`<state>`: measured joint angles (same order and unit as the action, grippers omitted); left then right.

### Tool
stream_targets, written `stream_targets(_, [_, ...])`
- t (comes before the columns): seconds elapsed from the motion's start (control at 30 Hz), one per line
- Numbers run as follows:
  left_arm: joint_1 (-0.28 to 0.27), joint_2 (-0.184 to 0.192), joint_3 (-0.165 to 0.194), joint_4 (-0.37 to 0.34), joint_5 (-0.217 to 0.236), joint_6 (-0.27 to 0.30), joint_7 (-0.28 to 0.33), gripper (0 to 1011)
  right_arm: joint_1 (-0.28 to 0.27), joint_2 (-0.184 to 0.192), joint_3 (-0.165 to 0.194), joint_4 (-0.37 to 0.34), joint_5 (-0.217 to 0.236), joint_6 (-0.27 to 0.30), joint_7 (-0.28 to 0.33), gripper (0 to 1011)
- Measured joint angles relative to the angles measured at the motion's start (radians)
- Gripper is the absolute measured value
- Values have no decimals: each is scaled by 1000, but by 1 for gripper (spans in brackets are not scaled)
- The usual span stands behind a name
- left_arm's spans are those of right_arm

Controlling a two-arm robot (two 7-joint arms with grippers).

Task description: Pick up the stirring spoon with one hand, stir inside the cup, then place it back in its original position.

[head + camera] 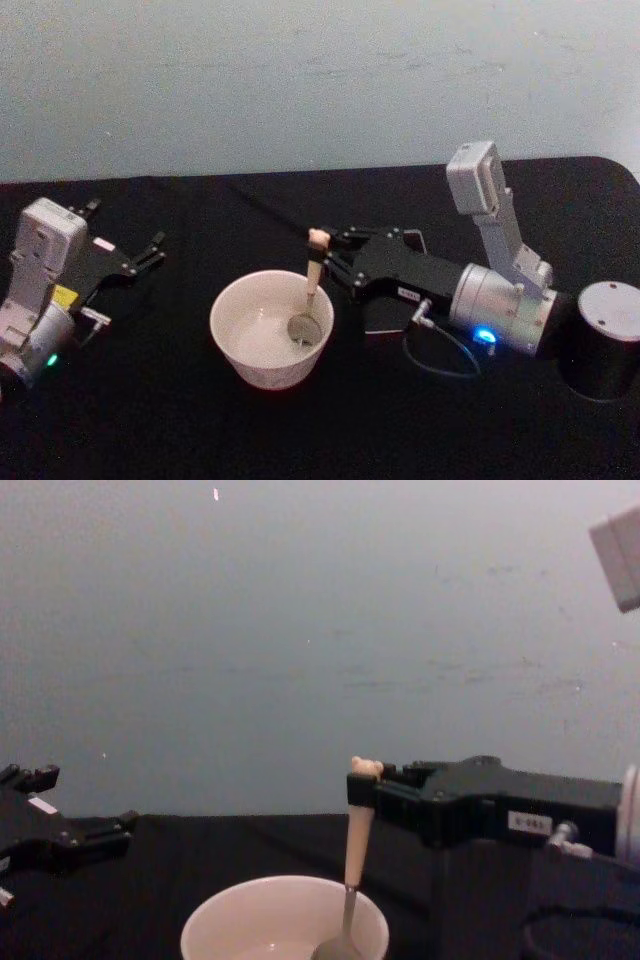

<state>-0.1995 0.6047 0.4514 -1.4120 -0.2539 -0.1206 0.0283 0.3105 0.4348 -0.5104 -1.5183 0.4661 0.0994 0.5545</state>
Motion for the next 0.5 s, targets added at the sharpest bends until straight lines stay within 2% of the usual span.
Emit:
stream_targets(0.23, [0,0,0,0,0,0,0,1001,-21,16,-21,-35,24,17,9,213])
stream_targets(0.5, [0,0,0,0,0,0,0,1001,-8,-18,-34,-35,57,35,-17,214])
